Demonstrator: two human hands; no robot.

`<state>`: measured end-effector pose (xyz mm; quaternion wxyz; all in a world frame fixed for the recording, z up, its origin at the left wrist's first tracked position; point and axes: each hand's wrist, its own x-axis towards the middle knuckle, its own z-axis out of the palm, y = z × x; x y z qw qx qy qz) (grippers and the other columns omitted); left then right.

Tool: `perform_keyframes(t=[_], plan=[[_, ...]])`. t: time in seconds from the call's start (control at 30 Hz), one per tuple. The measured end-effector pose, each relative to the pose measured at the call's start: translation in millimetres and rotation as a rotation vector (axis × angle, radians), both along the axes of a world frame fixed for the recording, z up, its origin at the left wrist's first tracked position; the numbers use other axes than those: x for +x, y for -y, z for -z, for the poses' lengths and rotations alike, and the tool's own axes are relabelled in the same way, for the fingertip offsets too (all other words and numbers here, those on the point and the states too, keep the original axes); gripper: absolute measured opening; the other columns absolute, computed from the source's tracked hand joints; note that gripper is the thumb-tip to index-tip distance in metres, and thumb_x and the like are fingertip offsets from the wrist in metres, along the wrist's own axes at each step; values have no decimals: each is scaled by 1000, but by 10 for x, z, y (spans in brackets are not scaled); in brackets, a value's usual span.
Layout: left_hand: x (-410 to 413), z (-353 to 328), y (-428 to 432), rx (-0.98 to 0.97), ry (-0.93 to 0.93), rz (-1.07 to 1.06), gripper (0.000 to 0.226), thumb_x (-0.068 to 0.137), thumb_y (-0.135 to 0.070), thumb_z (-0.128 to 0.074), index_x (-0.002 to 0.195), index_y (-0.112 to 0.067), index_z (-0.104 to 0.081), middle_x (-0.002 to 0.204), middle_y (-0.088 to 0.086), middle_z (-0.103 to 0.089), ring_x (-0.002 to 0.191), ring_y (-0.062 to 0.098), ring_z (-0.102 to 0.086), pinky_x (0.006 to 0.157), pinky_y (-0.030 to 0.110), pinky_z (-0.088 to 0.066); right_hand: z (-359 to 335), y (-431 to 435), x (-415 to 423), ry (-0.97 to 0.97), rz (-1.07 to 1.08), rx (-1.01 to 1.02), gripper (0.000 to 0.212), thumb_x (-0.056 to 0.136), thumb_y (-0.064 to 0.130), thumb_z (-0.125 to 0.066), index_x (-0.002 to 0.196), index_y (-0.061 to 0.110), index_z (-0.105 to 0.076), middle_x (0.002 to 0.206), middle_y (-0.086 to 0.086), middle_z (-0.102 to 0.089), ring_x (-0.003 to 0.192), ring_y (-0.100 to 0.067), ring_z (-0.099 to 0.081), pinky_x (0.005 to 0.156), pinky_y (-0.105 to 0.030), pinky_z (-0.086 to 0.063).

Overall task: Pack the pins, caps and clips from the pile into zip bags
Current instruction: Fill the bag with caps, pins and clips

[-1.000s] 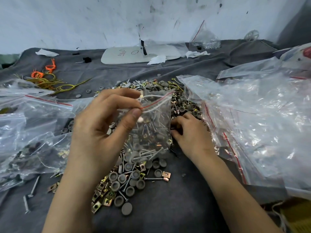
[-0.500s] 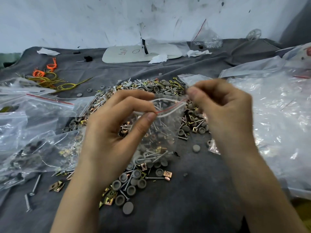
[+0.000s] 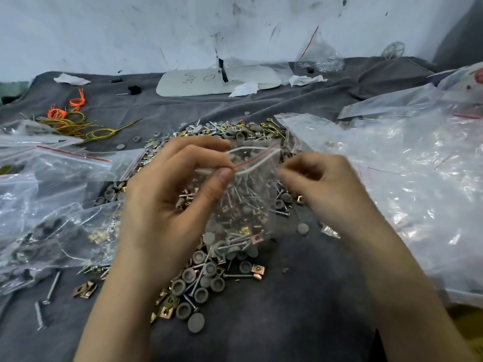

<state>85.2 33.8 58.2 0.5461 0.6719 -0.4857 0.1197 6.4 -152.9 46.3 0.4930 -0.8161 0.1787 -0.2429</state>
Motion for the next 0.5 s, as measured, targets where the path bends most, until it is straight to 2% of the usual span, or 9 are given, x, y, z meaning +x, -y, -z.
perform_keyframes(t=[0.1, 0.17, 0.27, 0.37, 0.43, 0.5], plan=[[57, 19, -42, -26, 9, -53, 9, 94, -29, -57, 100, -32, -62, 116, -7, -64, 110, 17, -64, 85, 51, -53, 195, -48, 84, -413, -159, -206, 14, 84, 17, -71, 78, 29, -66, 75, 12, -63, 75, -8, -60, 62, -17, -41], [87, 33, -62, -42, 17, -79, 9, 95, -30, -57, 101, -35, -61, 116, -7, -64, 109, 18, -64, 84, 55, -52, 273, -102, 127, -554, -194, -329, 19, 84, 10, -66, 91, 27, -70, 85, 4, -63, 84, -15, -60, 68, -20, -42], [119, 43, -84, -47, 32, -92, 9, 95, -30, -57, 101, -35, -61, 115, -7, -65, 109, 18, -64, 84, 56, -52, 301, -133, 172, -596, -172, -381, 23, 84, 9, -64, 95, 29, -69, 98, -3, -65, 92, -22, -62, 78, -26, -49], [136, 45, -97, -47, 32, -97, 8, 95, -30, -57, 96, -37, -63, 115, -9, -65, 109, 17, -64, 83, 56, -53, 309, -145, 188, -580, -141, -408, 20, 86, 13, -66, 89, 32, -63, 96, -3, -65, 90, -24, -63, 81, -33, -52], [139, 45, -100, -53, 13, -94, 10, 94, -30, -58, 88, -36, -62, 114, -10, -65, 110, 18, -64, 85, 54, -53, 312, -143, 187, -579, -125, -425, 15, 86, 18, -67, 94, 31, -65, 96, -2, -64, 90, -24, -62, 82, -35, -53], [142, 44, -99, -56, 11, -89, 10, 94, -29, -58, 90, -37, -63, 114, -8, -65, 111, 19, -64, 87, 53, -53, 304, -135, 189, -583, -117, -438, 13, 86, 20, -69, 95, 29, -65, 97, 1, -60, 93, -23, -61, 84, -35, -52]])
